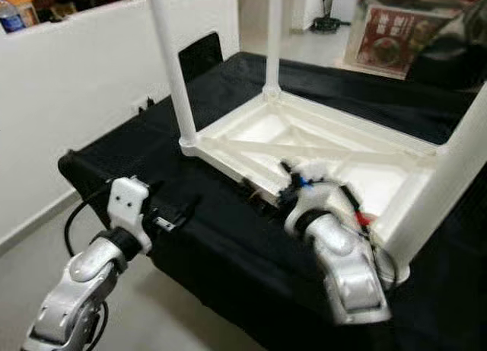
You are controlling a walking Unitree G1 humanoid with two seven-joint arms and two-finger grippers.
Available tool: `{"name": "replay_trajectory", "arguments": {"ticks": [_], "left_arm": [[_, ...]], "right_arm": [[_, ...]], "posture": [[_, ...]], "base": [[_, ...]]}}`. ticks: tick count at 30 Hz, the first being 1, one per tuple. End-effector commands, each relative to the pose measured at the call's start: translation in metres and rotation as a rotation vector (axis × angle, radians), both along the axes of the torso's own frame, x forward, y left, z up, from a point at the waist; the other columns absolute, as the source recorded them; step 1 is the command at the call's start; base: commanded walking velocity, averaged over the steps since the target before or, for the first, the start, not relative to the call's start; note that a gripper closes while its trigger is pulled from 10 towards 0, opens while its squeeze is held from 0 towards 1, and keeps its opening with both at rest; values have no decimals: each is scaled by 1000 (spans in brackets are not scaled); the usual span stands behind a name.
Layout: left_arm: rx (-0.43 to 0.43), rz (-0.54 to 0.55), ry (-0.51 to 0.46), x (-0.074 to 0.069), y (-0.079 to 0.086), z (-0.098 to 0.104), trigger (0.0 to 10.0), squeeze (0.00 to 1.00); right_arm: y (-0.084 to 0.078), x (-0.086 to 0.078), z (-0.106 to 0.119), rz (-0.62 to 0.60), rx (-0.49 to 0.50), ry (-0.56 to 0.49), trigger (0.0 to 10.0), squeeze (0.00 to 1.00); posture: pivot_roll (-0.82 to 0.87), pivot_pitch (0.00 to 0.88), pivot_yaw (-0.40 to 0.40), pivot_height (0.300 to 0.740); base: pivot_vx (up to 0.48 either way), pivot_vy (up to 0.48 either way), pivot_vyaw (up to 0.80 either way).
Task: Building children table
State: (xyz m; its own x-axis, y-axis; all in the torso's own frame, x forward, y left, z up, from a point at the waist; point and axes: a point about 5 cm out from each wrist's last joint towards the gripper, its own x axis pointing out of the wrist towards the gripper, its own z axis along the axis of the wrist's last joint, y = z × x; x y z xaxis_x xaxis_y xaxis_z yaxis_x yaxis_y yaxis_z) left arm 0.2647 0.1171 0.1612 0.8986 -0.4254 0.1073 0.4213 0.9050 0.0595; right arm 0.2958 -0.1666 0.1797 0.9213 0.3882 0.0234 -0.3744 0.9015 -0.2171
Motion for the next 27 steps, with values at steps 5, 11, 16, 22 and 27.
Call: {"name": "replay_trajectory", "arguments": {"ticks": [5, 11, 16, 22, 27], "left_arm": [[28, 52, 19, 0, 11, -5, 10000, 0], [32, 47, 22, 0, 10, -6, 10000, 0], [32, 62, 19, 2, 11, -5, 10000, 0], [41, 90, 32, 2, 13, -8, 10000, 0], [39, 122, 19, 1, 18, -3, 10000, 0]], "right_arm": [[11, 0, -2, 32, 14, -3, 10000, 0], [13, -5, -7, 66, 10, -7, 10000, 0], [12, -1, -11, 52, -175, -36, 10000, 0], [26, 14, -10, 84, -231, -36, 10000, 0], [32, 22, -5, 74, -91, 6, 10000, 0]], "posture": [[-22, 18, -7, 740], [-27, 19, -3, 740], [-28, 24, 1, 740], [-23, 29, 1, 740], [7, 38, -25, 740]], "base": [[0, 0, 0], [0, 0, 0], [0, 0, 0], [0, 0, 0], [0, 0, 0]]}}
